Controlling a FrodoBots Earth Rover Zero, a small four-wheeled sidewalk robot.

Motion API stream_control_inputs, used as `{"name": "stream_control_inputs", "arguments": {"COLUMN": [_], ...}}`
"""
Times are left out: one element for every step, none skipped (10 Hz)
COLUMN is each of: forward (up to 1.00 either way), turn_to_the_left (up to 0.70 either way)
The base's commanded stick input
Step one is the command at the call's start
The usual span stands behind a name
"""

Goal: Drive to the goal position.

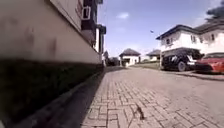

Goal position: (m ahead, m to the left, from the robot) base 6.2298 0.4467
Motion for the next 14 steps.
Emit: {"name": "stream_control_inputs", "arguments": {"forward": [0.7, 0.7, 0.7, 0.7, 0.7, 0.7, 0.7, 0.7, 0.7, 0.7, 0.7, 0.7, 0.7, 0.7], "turn_to_the_left": [0.0, 0.0, 0.0, 0.0, 0.0, 0.0, 0.0, 0.0, 0.0, 0.0, 0.0, 0.0, 0.0, 0.0]}}
